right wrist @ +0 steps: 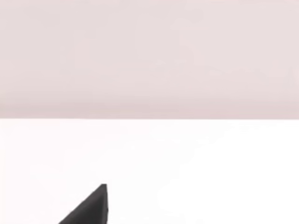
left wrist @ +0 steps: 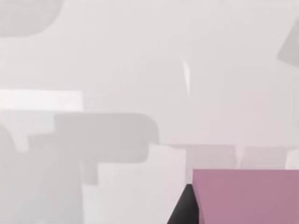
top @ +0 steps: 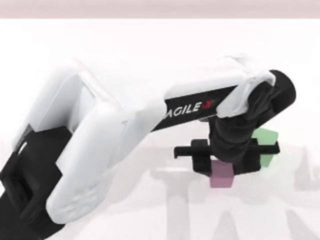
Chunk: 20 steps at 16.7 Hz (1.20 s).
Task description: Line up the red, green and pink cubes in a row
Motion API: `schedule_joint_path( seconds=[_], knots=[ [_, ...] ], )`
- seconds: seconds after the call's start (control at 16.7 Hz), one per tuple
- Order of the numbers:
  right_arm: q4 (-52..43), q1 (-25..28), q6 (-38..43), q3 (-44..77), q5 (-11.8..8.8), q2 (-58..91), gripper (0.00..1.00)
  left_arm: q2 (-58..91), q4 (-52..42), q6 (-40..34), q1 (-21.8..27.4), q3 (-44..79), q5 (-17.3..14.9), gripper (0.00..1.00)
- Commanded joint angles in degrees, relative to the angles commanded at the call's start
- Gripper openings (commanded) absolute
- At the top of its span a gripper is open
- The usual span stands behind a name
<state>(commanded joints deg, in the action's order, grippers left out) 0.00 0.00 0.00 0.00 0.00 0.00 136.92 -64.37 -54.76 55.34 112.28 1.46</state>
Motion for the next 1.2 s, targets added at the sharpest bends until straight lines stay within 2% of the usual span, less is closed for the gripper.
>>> schedule_joint_path(
  seconds=[0.54, 1.2],
  knots=[
    [0.0, 0.0, 0.0, 0.0, 0.0, 0.0, 1.0, 0.0, 0.0, 0.0, 0.0, 0.0, 0.0, 0.98],
    [0.0, 0.0, 0.0, 0.0, 0.0, 0.0, 1.0, 0.0, -1.0, 0.0, 0.0, 1.0, 0.0, 1.0]
  ],
)
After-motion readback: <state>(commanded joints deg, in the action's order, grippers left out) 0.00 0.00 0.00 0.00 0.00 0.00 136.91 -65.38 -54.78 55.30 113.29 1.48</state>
